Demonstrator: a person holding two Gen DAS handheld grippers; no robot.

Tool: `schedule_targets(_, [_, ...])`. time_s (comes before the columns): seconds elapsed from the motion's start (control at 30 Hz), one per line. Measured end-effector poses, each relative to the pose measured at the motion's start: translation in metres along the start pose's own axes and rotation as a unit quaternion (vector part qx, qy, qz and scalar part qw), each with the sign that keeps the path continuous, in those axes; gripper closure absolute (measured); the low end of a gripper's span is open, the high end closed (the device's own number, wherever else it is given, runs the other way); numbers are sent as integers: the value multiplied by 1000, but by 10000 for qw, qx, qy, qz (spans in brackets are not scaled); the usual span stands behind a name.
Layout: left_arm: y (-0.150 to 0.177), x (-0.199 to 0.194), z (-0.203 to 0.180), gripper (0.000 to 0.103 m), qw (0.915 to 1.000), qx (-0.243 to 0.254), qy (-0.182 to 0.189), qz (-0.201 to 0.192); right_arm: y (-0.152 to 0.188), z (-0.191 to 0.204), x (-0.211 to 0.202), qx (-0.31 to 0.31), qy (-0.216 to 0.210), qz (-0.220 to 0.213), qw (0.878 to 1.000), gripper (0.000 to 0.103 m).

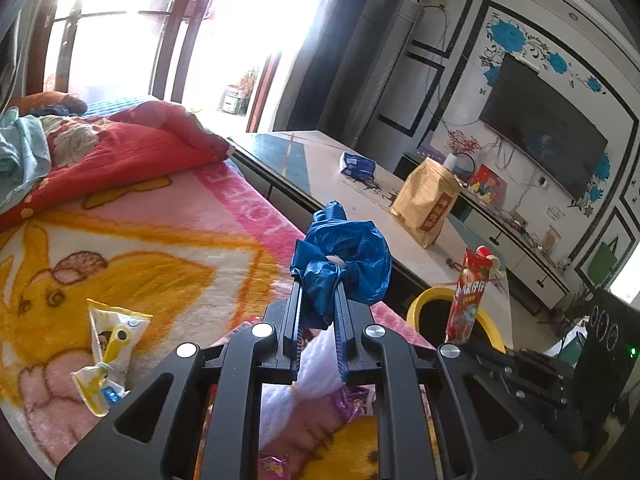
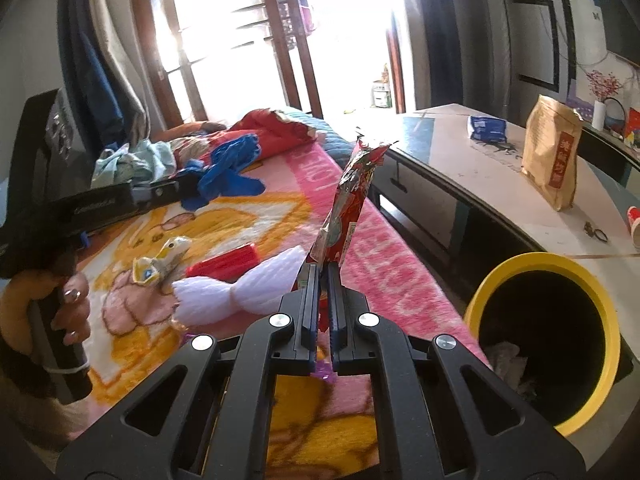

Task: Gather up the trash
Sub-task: 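Carry the blue glove and red snack wrapper over the yellow-rimmed bin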

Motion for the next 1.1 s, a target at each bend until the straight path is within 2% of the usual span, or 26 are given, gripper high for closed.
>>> schedule_targets(0.7, [12, 28, -78, 90, 9956, 689, 569, 275, -12, -91, -29, 711, 980, -250, 9923, 101])
schedule_targets(1.1, [19, 42, -120, 90, 9896, 1096, 833, 416, -11, -123, -42, 997, 1268, -310, 9864, 101])
Point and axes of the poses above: each gripper's, at about its wrist camera, not at the fingertips, and x roughly the way its jaws point, z to its left, y to its underside, the point moved 8 cm from there along x, roughly the way its jaws point, and after that the axes turned 2 degrees about z, right-handed, at the moved point
